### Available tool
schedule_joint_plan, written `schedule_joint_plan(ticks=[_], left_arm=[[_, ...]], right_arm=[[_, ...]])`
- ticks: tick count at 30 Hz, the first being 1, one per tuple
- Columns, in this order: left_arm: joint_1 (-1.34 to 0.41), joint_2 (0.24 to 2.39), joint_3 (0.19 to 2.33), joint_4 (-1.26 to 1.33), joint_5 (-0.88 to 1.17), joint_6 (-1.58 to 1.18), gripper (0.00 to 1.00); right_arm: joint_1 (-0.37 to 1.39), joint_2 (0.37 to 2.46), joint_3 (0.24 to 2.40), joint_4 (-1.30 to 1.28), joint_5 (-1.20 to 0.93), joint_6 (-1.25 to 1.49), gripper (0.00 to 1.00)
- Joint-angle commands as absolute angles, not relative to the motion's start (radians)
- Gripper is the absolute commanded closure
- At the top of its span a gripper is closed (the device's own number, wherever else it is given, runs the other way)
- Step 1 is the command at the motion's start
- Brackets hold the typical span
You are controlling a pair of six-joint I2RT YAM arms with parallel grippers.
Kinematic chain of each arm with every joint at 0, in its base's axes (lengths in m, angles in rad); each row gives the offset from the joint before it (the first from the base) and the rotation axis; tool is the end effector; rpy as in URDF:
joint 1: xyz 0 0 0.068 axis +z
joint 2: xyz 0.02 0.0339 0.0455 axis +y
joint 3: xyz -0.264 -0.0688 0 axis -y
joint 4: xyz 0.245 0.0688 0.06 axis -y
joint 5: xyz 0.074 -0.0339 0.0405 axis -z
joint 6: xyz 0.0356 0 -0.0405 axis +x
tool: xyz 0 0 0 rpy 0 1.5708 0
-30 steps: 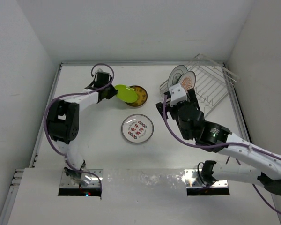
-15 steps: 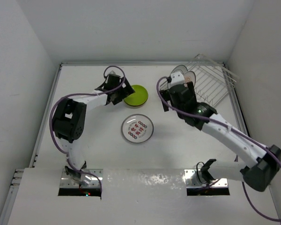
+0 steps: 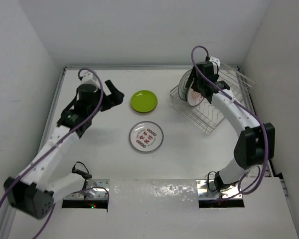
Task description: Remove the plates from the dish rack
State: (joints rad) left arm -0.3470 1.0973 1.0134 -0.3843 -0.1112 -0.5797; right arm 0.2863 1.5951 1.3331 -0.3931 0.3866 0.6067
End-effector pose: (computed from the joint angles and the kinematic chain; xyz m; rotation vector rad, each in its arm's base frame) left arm 0.2330 -0.0801 0.3384 -0.3102 2.0447 -0.4651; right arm 0.3524 0.0898 0.3067 0.5506 2.1004 0.0783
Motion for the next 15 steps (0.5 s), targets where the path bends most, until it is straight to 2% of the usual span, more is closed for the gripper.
schedule_joint_plan(ticks=[1,3,8,11,15], left_arm=[[-0.345,0.996,1.011,-0.561,-0.11,-0.381,0.0],[-0.345,0.941,0.994,-0.607,-0.103,-0.316,0.0],[-0.345,0.847,0.818,-0.539,-0.176,-0.316,0.0],[-0.345,0.847,0.828,-0.541,-0.149,-0.299,0.0],[-0.344,0.857,0.821,-0.535,-0.137,-0.298,0.0]], right_arm=[[0.242,1.658,1.378,-0.246,0.377,0.709,0.34],[0.233,1.695,1.381,-0.184,0.377,0.718,0.48],[0.232,1.793,1.482,-0.202,0.411,0.703,0.55],[0.23,1.831,1.486,-0.21,0.445,0.707,0.72],[0.232,1.832,1.445,-0.196,0.491,0.715,0.8]])
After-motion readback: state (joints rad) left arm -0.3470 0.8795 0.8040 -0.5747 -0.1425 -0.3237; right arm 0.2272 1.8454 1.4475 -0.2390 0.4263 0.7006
